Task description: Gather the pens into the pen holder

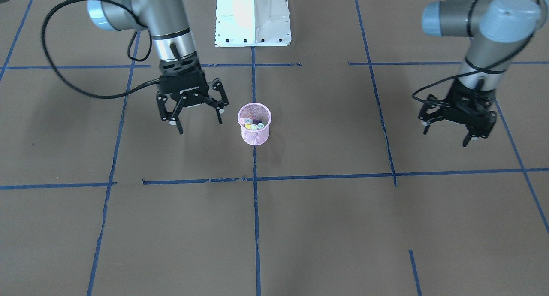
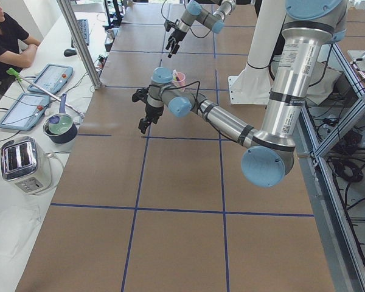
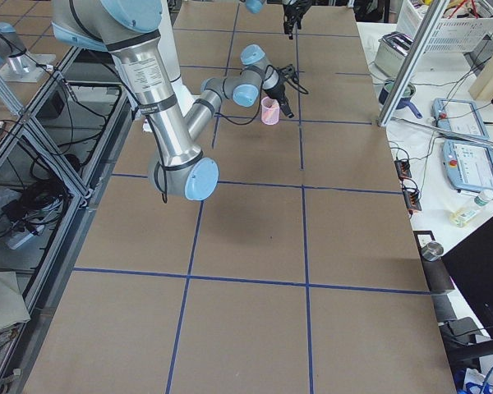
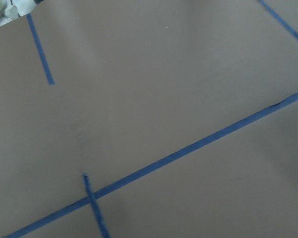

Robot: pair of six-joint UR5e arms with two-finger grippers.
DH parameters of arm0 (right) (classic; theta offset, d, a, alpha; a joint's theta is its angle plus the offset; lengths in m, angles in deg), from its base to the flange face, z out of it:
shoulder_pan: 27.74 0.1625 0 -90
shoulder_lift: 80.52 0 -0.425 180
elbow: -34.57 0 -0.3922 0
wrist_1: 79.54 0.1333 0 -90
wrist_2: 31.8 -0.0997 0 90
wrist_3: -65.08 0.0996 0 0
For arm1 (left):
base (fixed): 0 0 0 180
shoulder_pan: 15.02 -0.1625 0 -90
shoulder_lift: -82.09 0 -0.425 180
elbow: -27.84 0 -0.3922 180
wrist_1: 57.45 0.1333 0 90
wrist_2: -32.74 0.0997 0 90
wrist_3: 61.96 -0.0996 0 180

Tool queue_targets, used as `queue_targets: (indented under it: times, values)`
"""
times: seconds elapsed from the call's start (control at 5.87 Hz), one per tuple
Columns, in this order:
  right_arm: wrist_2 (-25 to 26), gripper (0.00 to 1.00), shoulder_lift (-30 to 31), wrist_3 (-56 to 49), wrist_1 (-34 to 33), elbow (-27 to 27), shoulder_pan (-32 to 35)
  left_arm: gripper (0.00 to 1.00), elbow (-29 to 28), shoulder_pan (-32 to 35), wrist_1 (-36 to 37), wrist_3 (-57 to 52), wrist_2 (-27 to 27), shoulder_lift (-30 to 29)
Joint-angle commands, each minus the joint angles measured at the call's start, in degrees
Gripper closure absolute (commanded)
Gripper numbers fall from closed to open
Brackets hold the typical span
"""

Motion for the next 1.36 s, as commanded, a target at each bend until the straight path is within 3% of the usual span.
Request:
queue_targets:
  times: [0.0,0.17,0.34,0.68,0.85,1.19]
  values:
    - [-25.63,0.0,5.29,-14.44,-0.21,-5.97,17.4,0.0,-4.66,15.91,6.9,-15.69,-7.62,1.61]
    - [-32.38,0.0,7.57,-23.41,-2.56,-10.46,26.11,0.0,-7.12,23.21,15.04,-23.34,-10.84,1.7]
    - [-36.88,0.0,8.63,-35.07,-6.67,-13.64,32.63,0.0,-7.58,27.11,19.9,-23.5,-17.4,2.57]
    - [-43.83,0.0,8.65,-48.41,-13.63,-19.0,42.76,0.0,-7.84,28.03,20.57,-23.42,-18.26,5.47]
    - [-44.22,0.0,10.21,-49.59,-14.09,-19.29,44.9,0.0,-9.67,28.03,20.57,-23.24,-18.17,5.48]
    - [-43.61,0.0,12.24,-51.27,-14.1,-19.21,45.71,0.0,-5.33,27.94,21.61,-22.81,-18.07,9.5]
